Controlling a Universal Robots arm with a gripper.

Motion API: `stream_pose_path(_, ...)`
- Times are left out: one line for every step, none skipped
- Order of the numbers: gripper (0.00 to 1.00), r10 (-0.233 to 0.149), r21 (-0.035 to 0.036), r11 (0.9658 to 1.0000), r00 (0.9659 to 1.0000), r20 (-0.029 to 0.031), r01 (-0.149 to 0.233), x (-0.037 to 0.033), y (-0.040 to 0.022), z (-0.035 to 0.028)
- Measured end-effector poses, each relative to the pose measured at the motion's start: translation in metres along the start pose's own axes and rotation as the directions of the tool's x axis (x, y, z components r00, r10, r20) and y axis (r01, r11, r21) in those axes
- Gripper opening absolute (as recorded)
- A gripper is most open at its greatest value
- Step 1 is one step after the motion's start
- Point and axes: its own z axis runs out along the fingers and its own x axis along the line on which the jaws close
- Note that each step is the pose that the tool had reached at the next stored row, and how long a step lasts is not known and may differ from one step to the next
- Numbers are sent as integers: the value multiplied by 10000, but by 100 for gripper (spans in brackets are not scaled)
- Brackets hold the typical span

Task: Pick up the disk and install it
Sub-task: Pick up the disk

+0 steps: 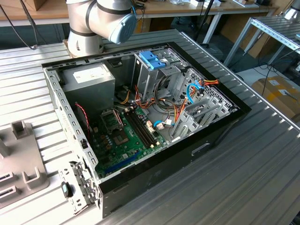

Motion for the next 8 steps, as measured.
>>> stream_pose_path(35,0,0,10000,10000,0,0,0,-8,0)
stream_pose_path(35,0,0,10000,10000,0,0,0,-18,0)
stream_pose_path(35,0,0,10000,10000,0,0,0,-35,0)
stream_pose_path(35,1,-1,10000,10000,0,-1,0,-52,0)
stream_pose_path(35,0,0,10000,10000,0,0,0,-67,0)
stream_pose_path(35,0,0,10000,10000,0,0,0,-98,0)
stream_pose_path(35,0,-1,10000,10000,-1,0,0,-115,0)
stream_pose_path(35,0,0,10000,10000,0,0,0,-130,0)
